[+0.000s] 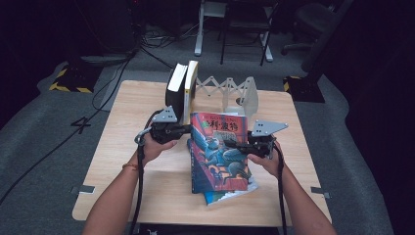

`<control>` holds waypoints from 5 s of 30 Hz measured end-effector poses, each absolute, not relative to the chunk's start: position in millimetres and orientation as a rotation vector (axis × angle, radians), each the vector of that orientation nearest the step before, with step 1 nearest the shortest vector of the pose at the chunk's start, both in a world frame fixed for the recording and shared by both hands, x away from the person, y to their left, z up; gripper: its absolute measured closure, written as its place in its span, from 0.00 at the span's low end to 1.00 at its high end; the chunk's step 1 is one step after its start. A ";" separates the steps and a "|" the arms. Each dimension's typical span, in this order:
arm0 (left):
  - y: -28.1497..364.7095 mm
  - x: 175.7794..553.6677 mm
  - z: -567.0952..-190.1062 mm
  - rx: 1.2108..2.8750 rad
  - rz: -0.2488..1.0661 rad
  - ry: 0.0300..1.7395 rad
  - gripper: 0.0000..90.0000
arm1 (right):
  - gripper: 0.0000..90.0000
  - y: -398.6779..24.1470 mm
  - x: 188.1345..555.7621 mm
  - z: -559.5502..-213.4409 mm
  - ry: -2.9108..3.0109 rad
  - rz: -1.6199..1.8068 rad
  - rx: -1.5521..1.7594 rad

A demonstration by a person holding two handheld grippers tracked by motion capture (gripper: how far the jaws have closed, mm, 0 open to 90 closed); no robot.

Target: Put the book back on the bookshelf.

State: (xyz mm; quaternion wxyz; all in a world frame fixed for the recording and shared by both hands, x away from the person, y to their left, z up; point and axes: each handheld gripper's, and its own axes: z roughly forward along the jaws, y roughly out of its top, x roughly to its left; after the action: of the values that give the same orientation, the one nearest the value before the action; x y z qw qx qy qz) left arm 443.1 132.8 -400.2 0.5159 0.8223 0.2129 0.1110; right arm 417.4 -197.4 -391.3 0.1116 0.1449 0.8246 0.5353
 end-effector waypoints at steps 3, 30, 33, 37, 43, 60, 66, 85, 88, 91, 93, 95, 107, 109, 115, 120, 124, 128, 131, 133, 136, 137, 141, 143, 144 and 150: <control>129.6 442.5 -388.8 1.970 0.302 0.500 1.00 | 0.88 -199.4 418.3 -384.5 2.374 1.573 0.432; 114.3 398.2 -358.6 1.931 0.399 0.416 0.95 | 0.94 -221.5 361.1 -379.4 2.152 1.572 0.325; 113.5 394.7 -359.1 1.926 0.421 0.432 0.86 | 0.94 -225.3 356.0 -381.6 2.136 1.588 0.317; 110.9 383.1 -363.9 1.964 0.444 0.425 0.76 | 0.94 -229.3 346.7 -383.0 2.119 1.589 0.285; 115.5 367.3 -368.8 1.970 0.427 0.441 0.67 | 0.95 -232.5 342.5 -384.0 2.116 1.594 0.277; 104.9 330.4 -418.3 2.091 0.330 0.459 0.39 | 0.95 -236.6 330.6 -384.8 2.114 1.589 0.267; 85.4 324.3 -432.2 2.101 0.308 0.459 0.25 | 0.95 -238.2 326.1 -385.0 2.117 1.582 0.260; 51.3 326.5 -433.4 1.943 0.366 0.475 0.51 | 0.94 -242.9 313.6 -386.8 2.117 1.592 0.235; 51.3 329.4 -430.5 1.923 0.363 0.474 0.54 | 0.93 -243.6 313.4 -387.0 2.113 1.588 0.237; 52.3 330.7 -430.4 1.924 0.370 0.464 0.57 | 0.88 -245.3 313.9 -388.1 2.105 1.574 0.253; 54.7 329.9 -430.8 1.923 0.385 0.449 0.62 | 0.85 -249.4 316.9 -390.3 2.096 1.579 0.307; 55.6 329.1 -430.2 1.930 0.395 0.438 0.65 | 0.81 -251.7 319.1 -392.0 2.089 1.582 0.336; 53.3 319.2 -428.5 1.955 0.386 0.352 0.78 | 0.51 -261.7 333.2 -397.4 2.029 1.545 0.481; 52.0 316.7 -428.6 1.958 0.377 0.346 0.79 | 0.47 -263.7 335.2 -397.9 2.021 1.543 0.502; 51.6 314.5 -429.7 1.947 0.346 0.346 0.81 | 0.37 -263.0 339.5 -400.7 2.051 1.545 0.513; 51.1 313.3 -430.9 1.935 0.319 0.342 0.81 | 0.31 -259.7 345.9 -409.5 2.136 1.574 0.510; 52.2 315.1 -432.0 1.920 0.307 0.352 0.80 | 0.34 -253.5 345.2 -412.5 2.164 1.555 0.491; 51.9 315.4 -428.6 1.910 0.320 0.351 0.78 | 0.37 -253.7 345.7 -412.6 2.160 1.563 0.504; 51.2 315.0 -421.9 1.889 0.326 0.341 0.77 | 0.38 -254.2 345.3 -412.7 2.158 1.572 0.505; 50.1 315.0 -417.4 1.875 0.325 0.344 0.76 | 0.39 -254.1 344.4 -412.5 2.159 1.562 0.503; 49.7 315.5 -411.1 1.852 0.331 0.333 0.75 | 0.39 -253.8 344.3 -412.5 2.157 1.557 0.500; 49.4 316.1 -406.8 1.844 0.348 0.322 0.75 | 0.39 -253.5 343.8 -412.6 2.157 1.556 0.508; 46.8 316.6 -396.0 1.818 0.358 0.306 0.75 | 0.39 -252.8 343.8 -412.6 2.153 1.556 0.507; 45.6 318.0 -389.5 1.807 0.362 0.302 0.75 | 0.39 -252.6 343.8 -412.6 2.154 1.559 0.509; 44.9 318.2 -387.7 1.801 0.369 0.300 0.75 | 0.39 -252.7 344.1 -412.5 2.154 1.557 0.507; 37.8 319.0 -375.3 1.800 0.391 0.298 0.74 | 0.39 -252.2 343.7 -412.2 2.158 1.556 0.514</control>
State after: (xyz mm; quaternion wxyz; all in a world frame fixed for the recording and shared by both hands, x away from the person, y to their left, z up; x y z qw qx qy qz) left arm 319.0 37.8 -375.3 0.5953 0.7751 0.1283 0.1684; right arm 343.7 -252.2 -412.2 0.2142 0.1853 0.7778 0.5610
